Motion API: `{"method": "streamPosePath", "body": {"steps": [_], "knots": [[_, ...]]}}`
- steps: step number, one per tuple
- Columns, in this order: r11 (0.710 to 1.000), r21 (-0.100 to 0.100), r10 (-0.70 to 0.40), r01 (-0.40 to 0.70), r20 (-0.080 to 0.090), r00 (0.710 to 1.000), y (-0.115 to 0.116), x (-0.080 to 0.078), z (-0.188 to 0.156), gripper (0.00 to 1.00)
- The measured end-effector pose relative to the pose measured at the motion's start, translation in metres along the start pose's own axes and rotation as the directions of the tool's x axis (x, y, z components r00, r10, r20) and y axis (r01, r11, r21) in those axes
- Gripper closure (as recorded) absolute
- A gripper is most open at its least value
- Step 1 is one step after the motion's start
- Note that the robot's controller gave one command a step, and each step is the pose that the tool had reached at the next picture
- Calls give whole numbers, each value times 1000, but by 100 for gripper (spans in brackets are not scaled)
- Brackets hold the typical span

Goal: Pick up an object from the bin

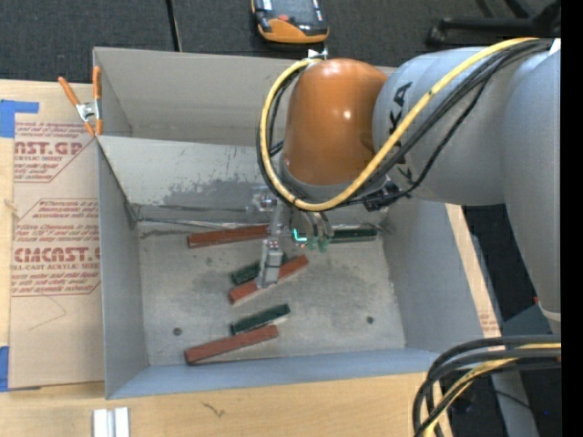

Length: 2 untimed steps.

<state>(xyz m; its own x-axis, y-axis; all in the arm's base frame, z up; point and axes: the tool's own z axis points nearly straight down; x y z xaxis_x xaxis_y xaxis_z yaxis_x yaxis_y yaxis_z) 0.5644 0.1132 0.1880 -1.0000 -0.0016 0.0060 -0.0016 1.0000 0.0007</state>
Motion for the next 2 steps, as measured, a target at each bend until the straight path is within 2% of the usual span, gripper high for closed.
{"method": "streamPosePath", "body": {"steps": [1, 2], "knots": [[1000, -1, 1, -1, 8, 1000, -1, -2, -4, 0], [991, 1, -134, 134, 10, 991, -9, -2, 53, 0]]}}
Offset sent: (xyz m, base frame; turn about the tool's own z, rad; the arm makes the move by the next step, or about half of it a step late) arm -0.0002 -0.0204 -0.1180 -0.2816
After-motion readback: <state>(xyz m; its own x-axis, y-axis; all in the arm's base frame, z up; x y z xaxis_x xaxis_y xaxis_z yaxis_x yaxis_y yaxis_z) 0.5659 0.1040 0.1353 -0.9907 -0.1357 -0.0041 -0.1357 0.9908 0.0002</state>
